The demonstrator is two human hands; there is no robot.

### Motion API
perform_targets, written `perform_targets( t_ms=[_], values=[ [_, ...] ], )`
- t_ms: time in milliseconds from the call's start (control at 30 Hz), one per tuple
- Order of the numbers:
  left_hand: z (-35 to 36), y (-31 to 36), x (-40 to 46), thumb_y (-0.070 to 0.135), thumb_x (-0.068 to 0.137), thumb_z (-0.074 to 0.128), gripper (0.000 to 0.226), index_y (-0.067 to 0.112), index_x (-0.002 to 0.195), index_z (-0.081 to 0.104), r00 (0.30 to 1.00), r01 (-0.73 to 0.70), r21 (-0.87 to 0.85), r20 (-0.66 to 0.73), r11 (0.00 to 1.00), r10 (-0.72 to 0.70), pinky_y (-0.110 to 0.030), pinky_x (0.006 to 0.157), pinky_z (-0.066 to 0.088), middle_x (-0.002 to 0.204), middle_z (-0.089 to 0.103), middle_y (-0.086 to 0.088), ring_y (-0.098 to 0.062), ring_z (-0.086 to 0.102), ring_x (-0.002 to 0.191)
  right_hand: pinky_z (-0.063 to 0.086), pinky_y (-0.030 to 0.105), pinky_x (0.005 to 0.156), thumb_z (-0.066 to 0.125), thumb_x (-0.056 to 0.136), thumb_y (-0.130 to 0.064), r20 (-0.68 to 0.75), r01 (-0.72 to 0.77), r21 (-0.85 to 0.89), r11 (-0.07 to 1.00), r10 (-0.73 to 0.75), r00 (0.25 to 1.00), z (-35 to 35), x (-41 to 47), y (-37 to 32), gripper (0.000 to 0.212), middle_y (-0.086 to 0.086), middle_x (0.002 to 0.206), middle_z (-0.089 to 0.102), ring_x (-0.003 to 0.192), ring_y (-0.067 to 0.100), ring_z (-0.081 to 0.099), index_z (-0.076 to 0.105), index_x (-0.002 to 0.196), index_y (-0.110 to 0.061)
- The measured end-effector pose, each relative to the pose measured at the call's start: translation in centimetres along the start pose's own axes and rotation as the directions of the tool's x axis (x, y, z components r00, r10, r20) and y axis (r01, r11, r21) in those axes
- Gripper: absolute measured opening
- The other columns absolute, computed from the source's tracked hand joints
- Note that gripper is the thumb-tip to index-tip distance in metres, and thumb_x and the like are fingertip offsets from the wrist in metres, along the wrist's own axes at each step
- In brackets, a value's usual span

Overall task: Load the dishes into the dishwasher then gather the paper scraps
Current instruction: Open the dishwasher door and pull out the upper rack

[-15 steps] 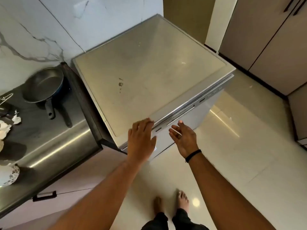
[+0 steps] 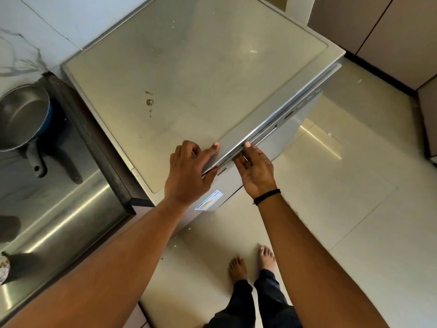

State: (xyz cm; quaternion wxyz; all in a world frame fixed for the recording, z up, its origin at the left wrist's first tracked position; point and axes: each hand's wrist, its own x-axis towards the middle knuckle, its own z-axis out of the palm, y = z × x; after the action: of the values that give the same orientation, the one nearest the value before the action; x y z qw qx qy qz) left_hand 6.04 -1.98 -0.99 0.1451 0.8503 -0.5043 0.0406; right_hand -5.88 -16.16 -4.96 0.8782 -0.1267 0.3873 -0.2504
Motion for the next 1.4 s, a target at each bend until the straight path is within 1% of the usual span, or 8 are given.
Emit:
perform_targets(
  t_ms=[500,733,900,1100,1167,1233,1333,1400],
  values=[
    [-0.1,0.1,0.1,0.040,0.079,0.080,0.064,0.029,0.139,0.060,0.999,0.044,-0.051,0.019,0.998,-0.043,-0.038,0.087,0.042,0.106,0.042,-0.004,-0.023,0.046,0.095,0.059,0.037,0.089,0.072,0.086,0.002,0.045,0.013,-0.043,0.999,-0.011,0.999,-0.3,2.1,-1.8,0.014,0.011,0.098,0.071,0.095,0.025,0.070,0.065,0.089,-0.011],
    [-0.3,0.1,0.1,0.039,0.081,0.078,0.063,0.027,0.140,0.059,1.000,0.025,-0.062,0.013,0.998,-0.024,-0.038,0.089,0.041,0.107,0.043,-0.006,-0.024,0.047,0.097,0.060,0.047,0.086,0.090,0.068,-0.007,-0.189,0.156,-0.222,0.962,-0.199,0.961,-0.5,1.1,-1.7,0.049,0.016,0.108,0.074,0.097,0.029,0.074,0.064,0.109,-0.002],
    [-0.3,0.1,0.0,0.042,0.083,0.077,0.060,0.026,0.138,0.060,1.000,0.004,-0.026,0.006,1.000,-0.004,-0.040,0.082,0.045,0.110,0.046,-0.009,-0.026,0.046,0.096,0.060,0.048,0.086,0.094,0.065,-0.010,-0.251,0.161,-0.279,0.947,-0.234,0.939,-2.8,-0.6,-2.0,0.044,0.011,0.101,0.076,0.092,0.026,0.075,0.066,0.099,-0.008],
    [0.9,3.9,-2.6,0.027,0.093,0.068,0.026,0.023,0.119,0.072,0.977,-0.176,-0.077,-0.133,0.981,0.165,-0.039,0.085,0.037,0.119,0.059,-0.004,-0.027,0.049,0.109,0.061,0.047,0.085,0.097,0.061,-0.019,-0.330,0.153,-0.358,0.921,-0.278,0.902,-6.9,-3.4,-2.5,0.059,0.009,0.102,0.076,0.092,0.025,0.075,0.064,0.108,-0.004],
    [2.1,6.0,-4.1,0.029,0.094,0.067,0.031,0.020,0.123,0.070,0.987,-0.160,-0.217,-0.022,0.963,0.159,-0.042,0.090,0.042,0.120,0.058,-0.004,-0.026,0.053,0.110,0.061,0.046,0.085,0.096,0.062,-0.022,-0.352,0.165,-0.391,0.906,-0.312,0.882,-8.3,-4.5,-2.4,0.066,0.006,0.106,0.075,0.094,0.022,0.075,0.061,0.116,-0.005],
    [3.0,7.8,-5.3,0.034,0.093,0.066,0.045,0.016,0.134,0.064,0.982,0.016,-0.356,0.179,0.934,0.051,-0.041,0.097,0.044,0.126,0.055,-0.003,-0.023,0.053,0.116,0.061,0.046,0.083,0.095,0.065,-0.023,-0.390,0.173,-0.407,0.897,-0.342,0.855,-9.7,-5.6,-2.2,0.069,0.004,0.107,0.073,0.094,0.021,0.074,0.057,0.120,-0.008],
    [4.6,9.9,-6.3,0.037,0.091,0.070,0.055,0.015,0.140,0.059,0.870,0.327,-0.462,0.488,0.824,-0.072,-0.036,0.103,0.049,0.128,0.059,-0.002,-0.016,0.059,0.114,0.062,0.044,0.081,0.094,0.066,-0.023,-0.430,0.180,-0.418,0.890,-0.368,0.825,-11.8,-6.8,-2.1,0.071,0.001,0.106,0.072,0.092,0.018,0.073,0.053,0.123,-0.011],
    [5.5,10.9,-7.1,0.041,0.088,0.066,0.053,0.017,0.135,0.063,0.815,0.394,-0.478,0.576,0.785,-0.058,-0.041,0.100,0.053,0.122,0.069,0.000,-0.014,0.066,0.110,0.062,0.043,0.083,0.094,0.066,-0.024,-0.442,0.181,-0.428,0.886,-0.380,0.813,-13.4,-7.4,-2.1,0.070,0.000,0.108,0.071,0.094,0.018,0.073,0.054,0.123,-0.012]
  ],
)
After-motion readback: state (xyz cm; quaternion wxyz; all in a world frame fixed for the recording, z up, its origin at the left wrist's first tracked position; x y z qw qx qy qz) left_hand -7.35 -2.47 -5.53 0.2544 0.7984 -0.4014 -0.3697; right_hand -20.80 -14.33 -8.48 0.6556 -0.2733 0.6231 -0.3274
